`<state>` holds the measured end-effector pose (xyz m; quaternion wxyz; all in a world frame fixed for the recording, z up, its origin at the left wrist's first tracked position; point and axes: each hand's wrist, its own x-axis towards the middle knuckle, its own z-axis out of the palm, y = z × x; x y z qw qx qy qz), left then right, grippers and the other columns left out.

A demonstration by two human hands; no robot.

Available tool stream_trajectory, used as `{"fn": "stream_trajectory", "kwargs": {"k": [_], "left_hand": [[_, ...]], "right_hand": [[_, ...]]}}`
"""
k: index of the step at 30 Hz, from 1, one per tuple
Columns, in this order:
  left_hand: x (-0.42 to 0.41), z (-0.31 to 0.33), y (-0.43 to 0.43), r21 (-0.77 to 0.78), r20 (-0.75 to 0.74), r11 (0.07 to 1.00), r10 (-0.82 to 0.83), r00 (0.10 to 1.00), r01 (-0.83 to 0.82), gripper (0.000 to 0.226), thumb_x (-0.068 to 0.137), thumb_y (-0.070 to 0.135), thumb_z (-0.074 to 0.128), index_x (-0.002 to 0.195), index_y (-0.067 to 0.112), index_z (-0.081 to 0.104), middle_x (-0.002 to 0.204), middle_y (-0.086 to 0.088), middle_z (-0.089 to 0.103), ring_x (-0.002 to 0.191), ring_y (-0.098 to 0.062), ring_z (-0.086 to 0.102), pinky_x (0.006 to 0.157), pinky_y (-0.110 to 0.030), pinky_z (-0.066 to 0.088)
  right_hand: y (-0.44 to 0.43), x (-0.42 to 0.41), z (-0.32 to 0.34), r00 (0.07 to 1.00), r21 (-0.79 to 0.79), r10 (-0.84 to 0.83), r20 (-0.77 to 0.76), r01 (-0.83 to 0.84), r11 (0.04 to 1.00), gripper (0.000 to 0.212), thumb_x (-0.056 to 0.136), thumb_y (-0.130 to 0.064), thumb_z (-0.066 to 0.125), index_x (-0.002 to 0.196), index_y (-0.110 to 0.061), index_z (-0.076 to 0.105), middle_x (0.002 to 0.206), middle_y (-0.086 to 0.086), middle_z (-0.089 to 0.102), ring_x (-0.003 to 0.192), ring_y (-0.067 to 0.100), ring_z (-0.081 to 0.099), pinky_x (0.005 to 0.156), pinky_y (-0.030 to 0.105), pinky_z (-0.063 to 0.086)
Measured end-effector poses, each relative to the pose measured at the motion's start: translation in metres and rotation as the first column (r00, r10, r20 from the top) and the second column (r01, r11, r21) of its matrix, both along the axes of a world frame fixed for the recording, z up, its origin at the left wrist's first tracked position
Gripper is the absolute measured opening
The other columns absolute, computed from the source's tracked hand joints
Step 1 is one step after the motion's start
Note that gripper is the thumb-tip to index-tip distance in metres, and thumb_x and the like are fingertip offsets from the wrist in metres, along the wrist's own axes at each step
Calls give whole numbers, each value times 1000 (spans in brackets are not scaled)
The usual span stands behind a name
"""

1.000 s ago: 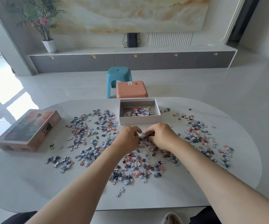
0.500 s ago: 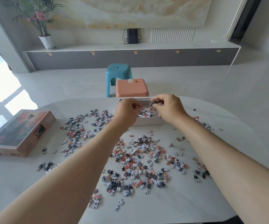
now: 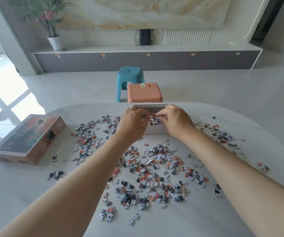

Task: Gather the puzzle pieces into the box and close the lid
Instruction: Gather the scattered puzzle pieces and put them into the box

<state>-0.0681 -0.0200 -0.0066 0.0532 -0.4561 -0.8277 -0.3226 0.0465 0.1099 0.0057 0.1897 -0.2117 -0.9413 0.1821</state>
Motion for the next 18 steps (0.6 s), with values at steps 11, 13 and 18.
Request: {"fn": "stream_trajectory", "kwargs": {"k": [11,13,18], "left_hand": [[-79,-17,-105,-378,21,896,259,966,-232,45,94,23,42,139,25,44,141,-7,44,128,-29,40,104,-50,39],[-94,-21,-119,-466,27,850,289,957,-244,49,95,29,41,144,27,35,150,-9,33,135,-33,31,107,-53,34],[-123,-38,-133,-626,135,755,352,926,-196,67,92,60,32,150,39,4,161,-4,-6,147,-33,-9,117,-56,9]], "right_hand": [[-112,-98,2,943,-128,295,155,-277,952,46,97,-7,46,141,-20,51,140,6,45,130,24,45,111,34,36],[-120,-120,-5,917,-152,290,274,-257,954,51,98,-12,44,148,-21,40,150,6,35,139,26,34,116,39,30],[-131,-167,-30,852,-70,198,484,-188,980,63,100,-44,39,156,-31,14,165,2,-6,150,28,-10,119,59,6]]}}
